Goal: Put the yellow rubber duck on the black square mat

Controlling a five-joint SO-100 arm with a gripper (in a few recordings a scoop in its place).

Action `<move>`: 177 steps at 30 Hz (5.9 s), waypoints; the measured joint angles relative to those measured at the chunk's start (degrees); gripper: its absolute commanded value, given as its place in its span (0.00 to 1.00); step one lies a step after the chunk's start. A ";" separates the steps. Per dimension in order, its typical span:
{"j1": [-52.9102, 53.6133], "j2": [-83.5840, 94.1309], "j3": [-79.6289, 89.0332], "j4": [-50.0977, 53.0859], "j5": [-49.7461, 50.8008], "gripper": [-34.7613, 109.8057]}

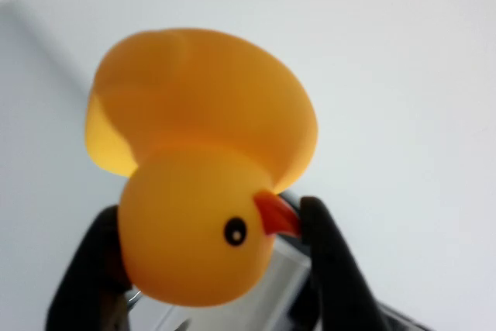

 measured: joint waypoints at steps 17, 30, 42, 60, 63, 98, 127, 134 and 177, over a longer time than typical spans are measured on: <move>-29.18 17.40 0.09 16.61 0.09 0.31; -54.84 21.88 2.37 33.93 -0.09 0.31; -58.27 21.88 25.14 33.93 -0.18 0.31; -67.15 10.72 29.53 32.61 -4.22 0.32; -72.07 10.72 29.53 32.61 -4.22 0.32; -69.43 6.15 29.79 24.70 -4.22 0.49; -60.38 30.23 29.53 30.94 -4.22 0.48; -38.06 34.19 22.24 30.94 -4.22 0.46; -0.35 94.39 93.69 -10.63 5.19 0.26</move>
